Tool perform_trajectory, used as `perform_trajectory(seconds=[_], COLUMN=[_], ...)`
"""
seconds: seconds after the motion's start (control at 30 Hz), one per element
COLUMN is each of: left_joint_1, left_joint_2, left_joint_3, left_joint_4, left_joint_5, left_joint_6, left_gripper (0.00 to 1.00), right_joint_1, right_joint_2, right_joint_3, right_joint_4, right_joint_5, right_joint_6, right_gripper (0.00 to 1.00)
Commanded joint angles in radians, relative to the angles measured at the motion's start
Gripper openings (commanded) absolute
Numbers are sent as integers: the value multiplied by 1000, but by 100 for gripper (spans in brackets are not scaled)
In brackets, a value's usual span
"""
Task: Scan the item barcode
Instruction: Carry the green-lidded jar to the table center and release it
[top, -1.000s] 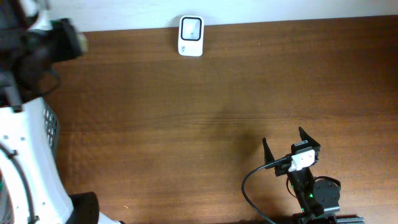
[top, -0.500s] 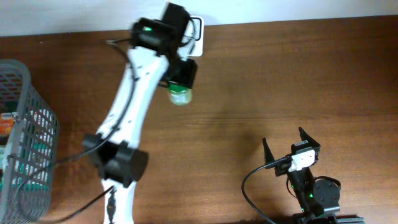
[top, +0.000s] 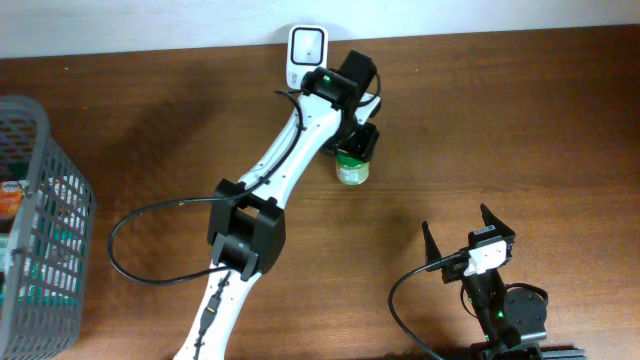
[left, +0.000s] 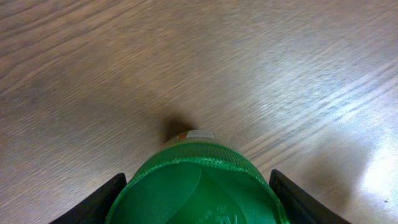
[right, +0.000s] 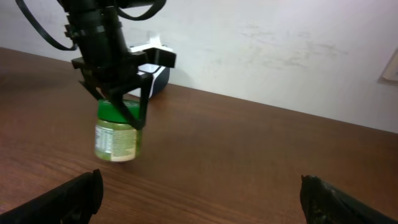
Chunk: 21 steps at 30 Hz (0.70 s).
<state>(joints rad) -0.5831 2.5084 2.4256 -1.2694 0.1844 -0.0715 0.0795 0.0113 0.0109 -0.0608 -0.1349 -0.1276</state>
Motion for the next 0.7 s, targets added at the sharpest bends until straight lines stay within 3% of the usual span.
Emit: perform_trajectory(seconds=[0.0, 0.2, 0.27, 0.3, 0.33, 0.43, 0.67], left_joint_1=[-29, -46, -47, -47, -47, -46, -8], left_joint_2=[8, 86, 89, 89, 89, 75, -10], left_joint_3=[11, 10, 10, 10, 10, 48, 434], left_joint_4=[45, 58, 56, 54, 42, -4, -159], left_joint_5=[17, 3, 4, 7, 11, 11, 3], left_joint_6=[-2, -2, -2, -2, -2, -2, -2], left_gripper=[50, 49, 54, 64, 99, 99, 99], right_joint_1=[8, 8, 8, 8, 8, 8, 8], right_joint_2=[-7, -7, -7, -7, -7, -7, -7], right_joint_3=[-5, -5, -5, -5, -5, -5, -5], right_joint_4=[-7, -6, -7, -7, -7, -7, -6], right_joint_5=[1, 1, 1, 1, 1, 1, 1], right_joint_6=[5, 5, 4, 5, 5, 5, 5], right_gripper=[98, 98, 98, 98, 98, 98, 98])
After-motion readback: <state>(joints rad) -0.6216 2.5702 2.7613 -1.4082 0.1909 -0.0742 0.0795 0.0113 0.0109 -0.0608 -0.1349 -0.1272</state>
